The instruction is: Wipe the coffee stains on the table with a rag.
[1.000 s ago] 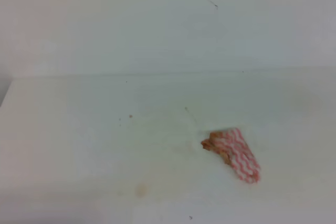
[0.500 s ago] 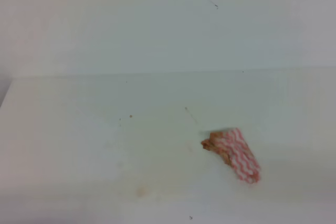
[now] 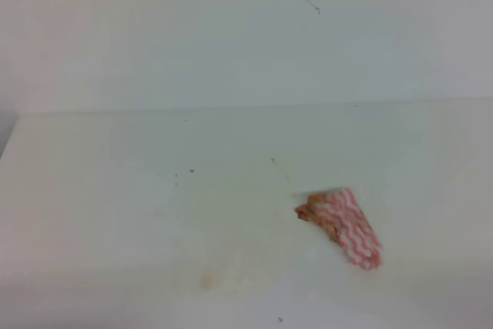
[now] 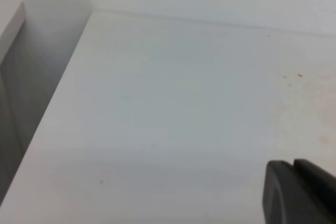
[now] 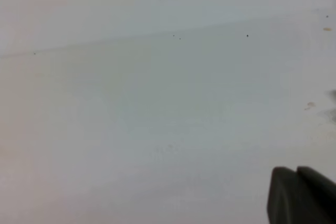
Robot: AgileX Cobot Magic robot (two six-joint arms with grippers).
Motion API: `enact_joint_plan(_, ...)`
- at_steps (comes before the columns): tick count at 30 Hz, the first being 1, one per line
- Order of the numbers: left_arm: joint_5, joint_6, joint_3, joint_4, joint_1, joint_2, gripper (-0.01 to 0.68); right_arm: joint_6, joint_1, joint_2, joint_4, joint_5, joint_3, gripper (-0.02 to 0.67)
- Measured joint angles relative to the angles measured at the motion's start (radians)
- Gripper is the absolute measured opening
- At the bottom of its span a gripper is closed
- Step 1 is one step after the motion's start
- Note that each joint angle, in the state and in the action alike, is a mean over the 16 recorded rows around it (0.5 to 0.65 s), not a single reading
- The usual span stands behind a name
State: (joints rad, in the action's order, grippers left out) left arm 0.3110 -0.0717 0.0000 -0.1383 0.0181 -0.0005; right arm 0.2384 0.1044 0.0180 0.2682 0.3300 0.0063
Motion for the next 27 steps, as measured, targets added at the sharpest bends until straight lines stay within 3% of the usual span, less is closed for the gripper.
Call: enact_joint_plan(27, 0.0, 0.0, 0.0, 0.0, 0.001, -0.026, -0.002, -0.181, -0.189, -0.001, -0.009, 0.051, -0.001, -0.003)
